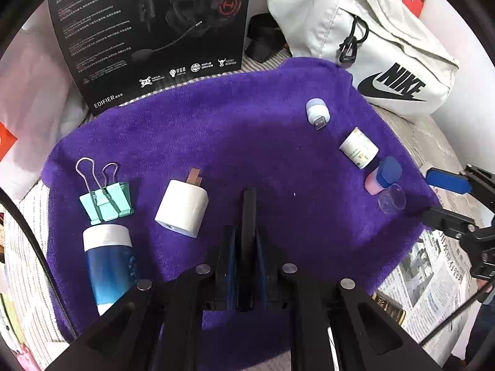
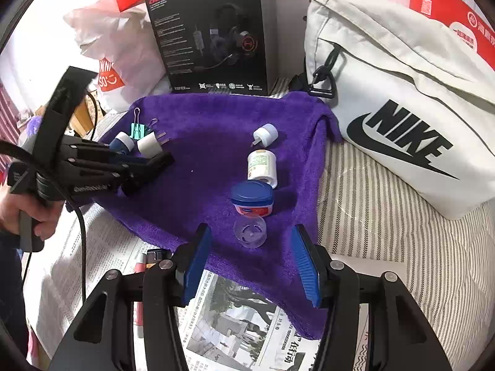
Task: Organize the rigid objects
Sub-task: 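Place the black case by the charger left while right sets the cup by the jar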
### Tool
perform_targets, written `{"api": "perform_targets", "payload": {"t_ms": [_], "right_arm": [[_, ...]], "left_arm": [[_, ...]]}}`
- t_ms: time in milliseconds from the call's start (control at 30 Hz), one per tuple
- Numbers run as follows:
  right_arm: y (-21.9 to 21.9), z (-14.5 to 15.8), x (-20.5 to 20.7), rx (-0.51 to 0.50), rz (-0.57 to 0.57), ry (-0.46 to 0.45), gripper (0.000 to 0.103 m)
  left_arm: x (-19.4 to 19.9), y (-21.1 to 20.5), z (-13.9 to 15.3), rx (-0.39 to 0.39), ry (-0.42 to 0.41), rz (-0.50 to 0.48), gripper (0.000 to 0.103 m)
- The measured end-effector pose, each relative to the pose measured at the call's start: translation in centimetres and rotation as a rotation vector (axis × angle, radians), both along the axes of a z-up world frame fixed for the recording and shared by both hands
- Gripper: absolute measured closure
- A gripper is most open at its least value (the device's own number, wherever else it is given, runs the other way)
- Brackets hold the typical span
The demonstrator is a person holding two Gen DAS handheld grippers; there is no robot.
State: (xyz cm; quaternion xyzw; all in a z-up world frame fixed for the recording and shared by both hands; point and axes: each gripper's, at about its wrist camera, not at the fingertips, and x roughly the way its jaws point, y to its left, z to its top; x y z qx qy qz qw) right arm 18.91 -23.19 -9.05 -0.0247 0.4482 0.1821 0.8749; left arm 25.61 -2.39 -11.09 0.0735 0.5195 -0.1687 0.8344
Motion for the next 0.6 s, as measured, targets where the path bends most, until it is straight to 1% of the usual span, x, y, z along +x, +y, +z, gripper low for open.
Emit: {"api": "perform_targets", "payload": {"t_ms": [400,500,567,600], "right_arm": [[-0.7,0.0,-0.8,0.005,-0.02,0.002,0.05],[-0.8,0.3,-1.4,0.009,-0.019,-0.006,0.049],[-0.8,0.6,-1.7,0.009,-0.021,-0.015,0.049],[-0.8,0.8,-2.0,0.013,-0.02,-0.018,0.049]], "left_arm": [[-0.5,0.3,-0.2,0.007,0.001,0.002,0.09],[-1.0,0.6,-0.1,-0.006,0.005,0.003,0.084],[-1.5,0.8,-0.1,-0.009,0.009,0.009,0.078],[-1.7,0.8,-0.1,-0.007,0.008,0.01,0.071]]}}
